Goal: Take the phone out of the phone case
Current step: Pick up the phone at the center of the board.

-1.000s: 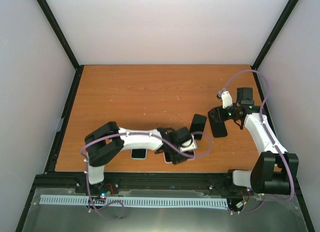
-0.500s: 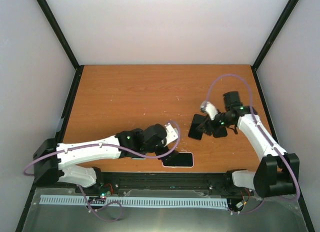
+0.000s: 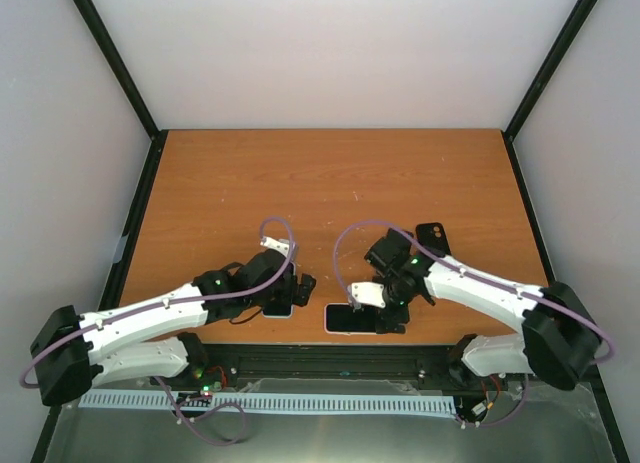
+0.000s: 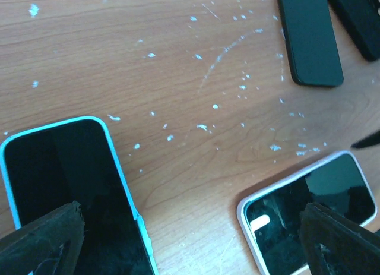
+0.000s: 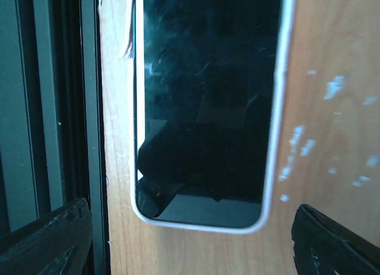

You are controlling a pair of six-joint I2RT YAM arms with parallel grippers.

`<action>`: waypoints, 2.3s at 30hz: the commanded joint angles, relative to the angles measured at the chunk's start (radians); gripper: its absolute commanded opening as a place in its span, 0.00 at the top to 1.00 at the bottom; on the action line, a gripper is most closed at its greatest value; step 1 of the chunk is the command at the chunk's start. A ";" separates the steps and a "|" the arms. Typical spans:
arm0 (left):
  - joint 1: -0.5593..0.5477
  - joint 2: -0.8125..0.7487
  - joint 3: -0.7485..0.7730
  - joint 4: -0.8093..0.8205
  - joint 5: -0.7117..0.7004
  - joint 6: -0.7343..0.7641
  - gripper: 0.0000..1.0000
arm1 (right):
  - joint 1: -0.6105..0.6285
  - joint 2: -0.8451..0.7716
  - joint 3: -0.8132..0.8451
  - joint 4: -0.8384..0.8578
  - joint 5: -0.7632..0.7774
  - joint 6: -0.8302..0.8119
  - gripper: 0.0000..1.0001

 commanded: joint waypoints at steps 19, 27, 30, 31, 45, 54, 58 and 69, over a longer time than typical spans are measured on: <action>0.045 -0.045 0.002 -0.005 -0.079 -0.127 0.00 | 0.227 0.204 -0.017 0.154 0.238 0.200 0.09; 0.044 -0.067 0.005 -0.007 -0.102 -0.115 0.00 | 0.227 0.055 0.026 0.087 0.177 0.176 0.07; 0.045 -0.065 0.005 -0.005 -0.105 -0.115 0.01 | 0.227 0.085 0.014 0.107 0.166 0.174 0.04; 0.045 -0.065 0.005 -0.004 -0.104 -0.114 0.00 | 0.227 0.104 0.013 0.114 0.163 0.175 0.04; 0.045 -0.119 -0.024 -0.007 -0.100 -0.125 0.00 | 0.211 0.262 0.009 0.188 0.156 0.197 0.10; 0.045 -0.114 -0.033 0.013 -0.100 -0.124 0.00 | 0.208 0.284 -0.003 0.197 0.192 0.213 0.30; 0.046 -0.100 -0.037 0.045 -0.090 -0.130 0.00 | 0.169 0.262 0.039 0.162 0.170 0.216 0.38; 0.100 -0.033 -0.082 0.402 0.072 -0.278 0.02 | 0.012 0.044 0.097 0.193 0.126 0.280 0.46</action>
